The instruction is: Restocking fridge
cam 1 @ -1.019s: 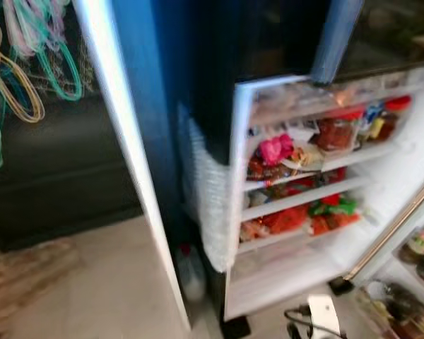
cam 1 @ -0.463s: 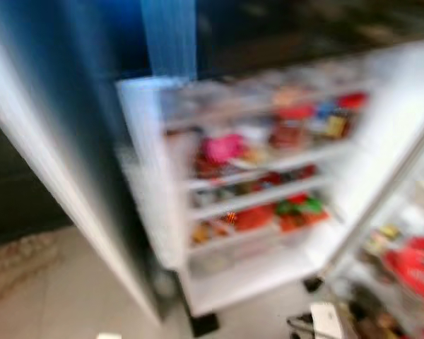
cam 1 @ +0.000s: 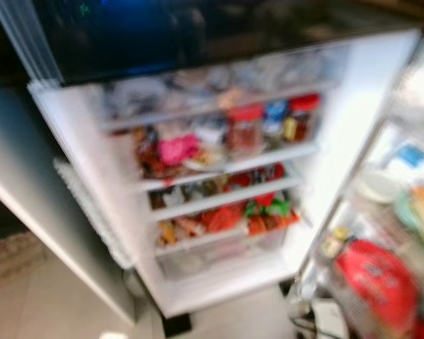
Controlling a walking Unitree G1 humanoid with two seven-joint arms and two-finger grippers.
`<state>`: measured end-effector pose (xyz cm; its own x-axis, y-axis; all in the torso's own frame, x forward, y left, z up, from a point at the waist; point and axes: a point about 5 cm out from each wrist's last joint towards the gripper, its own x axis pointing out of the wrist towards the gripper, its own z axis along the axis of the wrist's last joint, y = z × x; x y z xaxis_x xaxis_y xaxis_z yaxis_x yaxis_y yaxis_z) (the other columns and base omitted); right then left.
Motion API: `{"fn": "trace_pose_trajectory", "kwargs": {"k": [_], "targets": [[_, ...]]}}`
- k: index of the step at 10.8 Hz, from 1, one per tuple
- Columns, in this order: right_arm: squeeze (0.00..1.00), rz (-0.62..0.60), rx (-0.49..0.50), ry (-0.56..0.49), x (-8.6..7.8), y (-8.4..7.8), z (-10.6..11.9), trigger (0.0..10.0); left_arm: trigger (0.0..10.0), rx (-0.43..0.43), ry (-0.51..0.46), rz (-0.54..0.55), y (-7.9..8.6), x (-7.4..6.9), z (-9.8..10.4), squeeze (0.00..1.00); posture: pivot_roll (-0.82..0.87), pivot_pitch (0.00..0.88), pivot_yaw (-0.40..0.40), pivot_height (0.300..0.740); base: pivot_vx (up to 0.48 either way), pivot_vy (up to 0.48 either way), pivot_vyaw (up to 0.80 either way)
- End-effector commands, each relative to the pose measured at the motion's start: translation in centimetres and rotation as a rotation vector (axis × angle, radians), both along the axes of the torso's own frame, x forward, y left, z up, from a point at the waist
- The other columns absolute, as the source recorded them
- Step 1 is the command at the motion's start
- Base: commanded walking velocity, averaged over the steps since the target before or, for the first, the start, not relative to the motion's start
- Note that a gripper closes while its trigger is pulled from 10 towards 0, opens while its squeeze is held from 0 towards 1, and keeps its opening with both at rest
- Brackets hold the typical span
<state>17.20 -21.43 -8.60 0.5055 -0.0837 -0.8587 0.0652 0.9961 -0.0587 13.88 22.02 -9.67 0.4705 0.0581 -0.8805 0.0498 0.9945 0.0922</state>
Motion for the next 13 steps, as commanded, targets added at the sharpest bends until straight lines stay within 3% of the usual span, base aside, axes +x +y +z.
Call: {"fn": "trace_pose_trajectory", "kwargs": {"k": [1, 5, 7, 8, 9, 13], "targets": [[0.0, 0.008, 0.014, -0.017, 0.6, 0.6, 0.1, 10.0, 10.0, 0.0, -0.003, 0.033, 0.8, -0.4, 0.1, 0.0, -0.07, 0.0, 0.028, 0.74, 0.0, 0.0, 0.0], [0.0, 0.014, 0.019, -0.016, 0.7, 0.6, 0.2, 10.0, 10.0, 0.021, -0.126, 0.057, 0.9, 0.6, 0.6, 0.0, -0.07, 0.0, 0.026, 0.74, 0.0, 0.0, 0.0], [0.0, 0.036, 0.021, -0.015, 0.9, 0.5, 0.3, 10.0, 10.0, -0.022, -0.236, 0.089, 0.6, 1.4, 1.2, 0.0, -0.07, 0.0, 0.014, 0.74, 0.0, 0.0, 0.0], [0.0, 0.044, 0.021, -0.015, 1.0, 0.5, 0.4, 10.0, 10.0, -0.049, -0.36, 0.077, -0.3, 3.6, 2.3, 0.0, -0.07, 0.0, 0.01, 0.74, 0.0, 0.0, 0.0], [0.0, 0.051, 0.019, -0.014, 1.0, 0.5, 0.4, 10.0, 10.0, -0.069, -0.643, 0.008, -3.0, 9.1, 6.0, 0.0, -0.07, 0.0, 0.008, 0.74, 0.0, 0.0, 0.0], [0.0, 0.051, 0.015, -0.01, 1.0, 0.3, 0.4, 10.0, 10.0, -0.112, -0.84, -0.028, -3.6, 11.2, 8.8, 0.0, -0.09, 0.0, 0.014, 0.74, 0.0, 0.0, 0.0]]}}
